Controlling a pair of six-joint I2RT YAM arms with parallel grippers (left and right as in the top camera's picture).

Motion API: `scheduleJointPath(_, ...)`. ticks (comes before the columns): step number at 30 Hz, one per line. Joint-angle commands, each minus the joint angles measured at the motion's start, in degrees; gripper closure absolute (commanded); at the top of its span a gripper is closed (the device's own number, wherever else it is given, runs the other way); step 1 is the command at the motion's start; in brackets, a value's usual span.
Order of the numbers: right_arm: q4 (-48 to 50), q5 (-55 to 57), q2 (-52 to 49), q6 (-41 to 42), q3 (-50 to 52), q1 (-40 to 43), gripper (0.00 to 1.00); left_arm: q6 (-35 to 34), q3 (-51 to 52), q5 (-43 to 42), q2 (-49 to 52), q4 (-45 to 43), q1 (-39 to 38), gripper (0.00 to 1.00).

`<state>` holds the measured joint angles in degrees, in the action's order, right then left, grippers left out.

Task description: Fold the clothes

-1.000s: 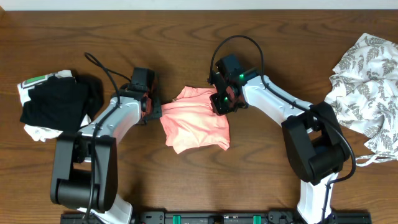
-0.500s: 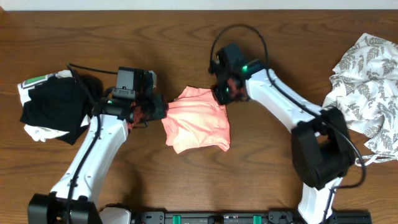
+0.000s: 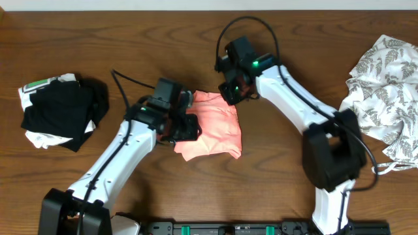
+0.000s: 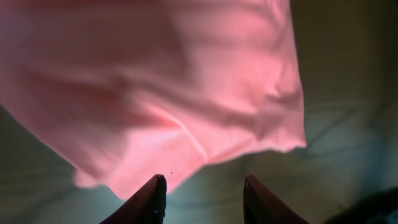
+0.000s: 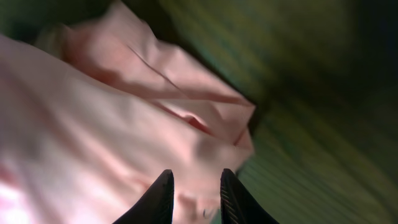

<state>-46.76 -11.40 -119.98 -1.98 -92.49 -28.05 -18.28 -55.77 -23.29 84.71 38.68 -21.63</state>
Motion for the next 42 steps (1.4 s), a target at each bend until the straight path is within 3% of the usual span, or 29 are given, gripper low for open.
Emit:
scheduleJointPath(1,0.50,-1.55,-3.67,-2.62,0.42,-0.57,0.76,-3.52,0.55,-0.52,1.31,1.03,-2.51,0.59)
scheduleJointPath(14,1.07,-3.04,-13.25,0.02,0.39,-0.87,0.75,-7.56,1.33,-0.50,2.97,1.18,-6.21,0.58)
scheduleJointPath(20,1.11,6.45,-13.42,10.29,0.39,0.39,0.73,-7.54,1.33,-0.50,2.99,1.20,-6.21,0.58)
scheduleJointPath(25,0.87,6.95,-13.42,19.43,0.39,2.62,0.74,-7.54,1.33,-0.52,2.99,1.49,-6.21,0.58)
scheduleJointPath(32,1.03,3.43,-12.70,13.77,0.07,2.78,0.73,-7.52,1.33,-0.07,2.99,1.51,-6.21,0.58)
scheduleJointPath(42,1.29,3.39,-2.64,5.03,-5.73,2.23,0.70,-7.98,1.33,-0.31,2.99,1.88,-6.23,0.58)
